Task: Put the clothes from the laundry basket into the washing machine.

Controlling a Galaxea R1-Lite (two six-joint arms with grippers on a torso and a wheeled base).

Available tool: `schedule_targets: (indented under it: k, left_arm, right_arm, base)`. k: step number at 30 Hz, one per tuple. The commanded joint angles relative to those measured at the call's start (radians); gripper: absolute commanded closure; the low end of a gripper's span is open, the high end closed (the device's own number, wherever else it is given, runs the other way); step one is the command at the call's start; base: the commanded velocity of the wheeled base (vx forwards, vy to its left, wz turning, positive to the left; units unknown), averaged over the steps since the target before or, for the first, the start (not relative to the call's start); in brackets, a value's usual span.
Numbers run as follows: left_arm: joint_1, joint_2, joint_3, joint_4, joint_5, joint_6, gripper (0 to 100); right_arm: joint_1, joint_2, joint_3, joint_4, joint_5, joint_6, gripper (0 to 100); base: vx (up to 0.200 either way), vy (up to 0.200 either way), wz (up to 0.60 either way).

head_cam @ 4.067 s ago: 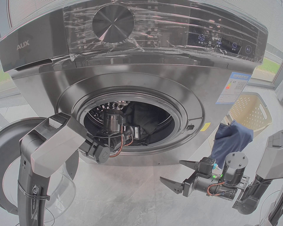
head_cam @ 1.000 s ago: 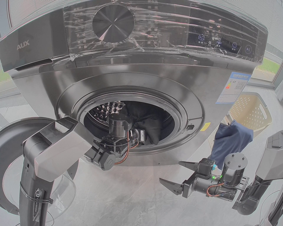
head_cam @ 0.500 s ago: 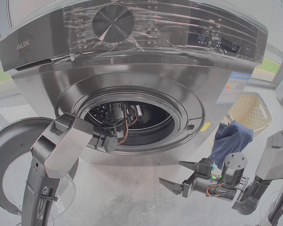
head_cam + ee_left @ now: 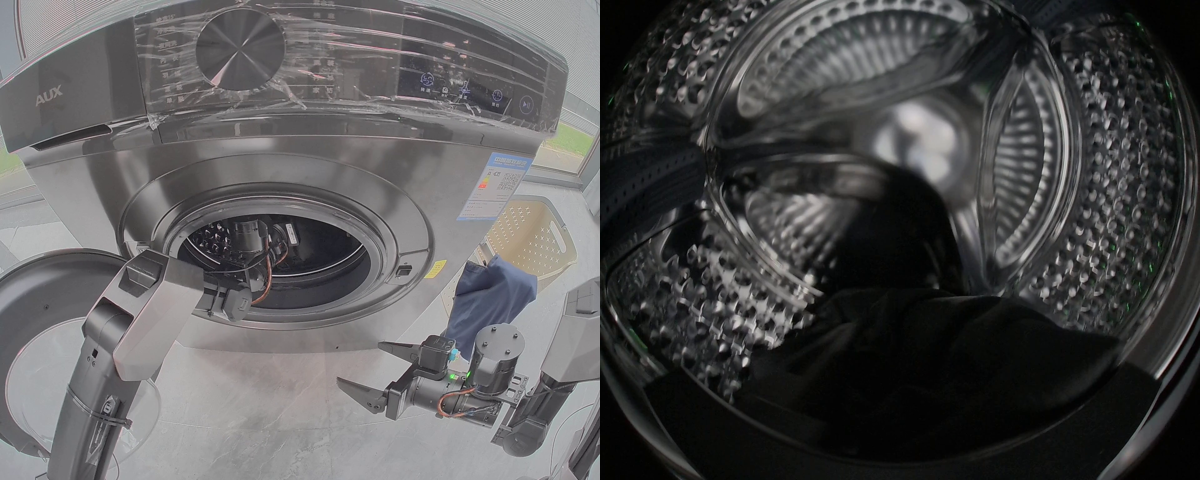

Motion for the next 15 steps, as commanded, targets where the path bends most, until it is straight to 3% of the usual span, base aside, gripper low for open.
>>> schedule_targets:
  k: [1,12,13,15]
  left_arm:
    - [-0.018,-0.121,0.157,0.075,-0.001,-0.03,0]
    - [-0.058,-0.196,0.309,0.058,-0.009,-0.019,0]
    - [-0.085,-0.253,0.424,0.057,-0.02,0.002,0]
    - [-0.099,-0.287,0.496,0.055,-0.037,0.019,0]
  right_arm:
    - [0.001,0.002,0.0,-0.001,0.0,0.0,0]
    - [0.008,0.002,0.001,-0.001,0.0,0.0,0]
    - [0.008,0.0,0.001,-0.001,0.0,0.0,0]
    - [0.008,0.002,0.0,-0.001,0.0,0.0,0]
  base:
    - [0.0,0.0,0.0]
    - [0.0,0.0,0.0]
    - [0.0,0.0,0.0]
    - [0.0,0.0,0.0]
